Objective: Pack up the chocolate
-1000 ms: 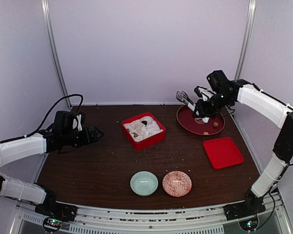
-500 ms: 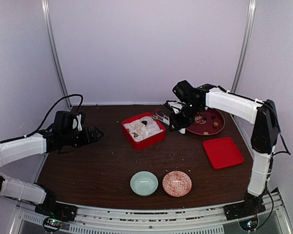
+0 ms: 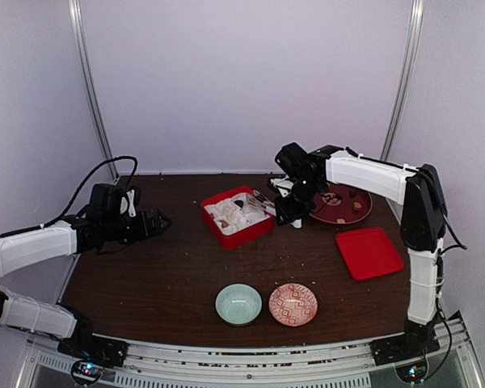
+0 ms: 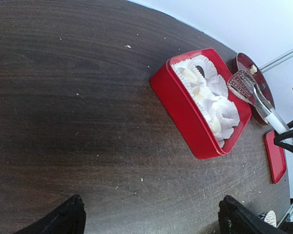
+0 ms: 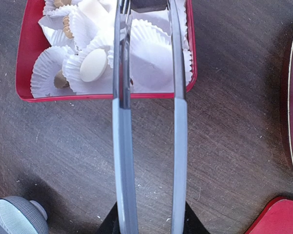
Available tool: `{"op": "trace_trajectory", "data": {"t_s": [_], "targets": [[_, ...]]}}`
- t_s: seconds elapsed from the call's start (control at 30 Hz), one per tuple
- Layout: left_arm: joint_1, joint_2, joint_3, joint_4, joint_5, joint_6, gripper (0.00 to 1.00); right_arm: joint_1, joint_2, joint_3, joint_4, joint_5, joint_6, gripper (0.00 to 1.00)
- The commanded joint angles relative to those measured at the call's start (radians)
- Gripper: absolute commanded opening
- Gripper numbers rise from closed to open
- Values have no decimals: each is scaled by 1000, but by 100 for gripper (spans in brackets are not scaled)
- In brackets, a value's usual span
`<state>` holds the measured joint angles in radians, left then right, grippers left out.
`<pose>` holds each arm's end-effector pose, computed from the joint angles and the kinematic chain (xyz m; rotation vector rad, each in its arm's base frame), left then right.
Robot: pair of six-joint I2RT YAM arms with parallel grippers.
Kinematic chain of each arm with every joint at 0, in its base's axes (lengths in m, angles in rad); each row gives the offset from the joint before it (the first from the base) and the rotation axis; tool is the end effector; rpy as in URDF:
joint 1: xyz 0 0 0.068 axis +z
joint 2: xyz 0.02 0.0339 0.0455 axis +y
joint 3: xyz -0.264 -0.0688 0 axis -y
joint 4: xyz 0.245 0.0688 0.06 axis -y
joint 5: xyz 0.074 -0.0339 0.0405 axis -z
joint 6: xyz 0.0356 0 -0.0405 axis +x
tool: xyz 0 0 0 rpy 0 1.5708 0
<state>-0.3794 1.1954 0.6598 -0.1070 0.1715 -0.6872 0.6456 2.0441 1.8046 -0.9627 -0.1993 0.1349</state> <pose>0.2317 -0.0989 0.2203 -0.2562 2.3012 -0.7599 0.3407 0.2654 0.2471 -0.7685 2.7344 0.4640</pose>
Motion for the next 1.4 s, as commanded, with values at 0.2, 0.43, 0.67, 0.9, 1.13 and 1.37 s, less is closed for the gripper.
{"op": "trace_trajectory", "data": {"t_s": [0.2,0.43,0.67,0.9,1.13,1.37], "targets": [[8,4,4,13,-16,1,98,8,71,122,-42,69,-21,29],[7,3,4,9,-18,1,98,8,68,139,-66,78,-36,30],[8,-2,3,4,-19,1,98,8,51,136,-70,77,-41,35],[8,-18,3,-12,-25,6,98,-4,-25,130,-37,68,-23,35],[8,-15,7,-12,-24,1,98,-105,-123,67,16,31,-2,35],[8,-5,15,-15,-25,1,98,-304,-211,-65,61,16,19,35]]}}
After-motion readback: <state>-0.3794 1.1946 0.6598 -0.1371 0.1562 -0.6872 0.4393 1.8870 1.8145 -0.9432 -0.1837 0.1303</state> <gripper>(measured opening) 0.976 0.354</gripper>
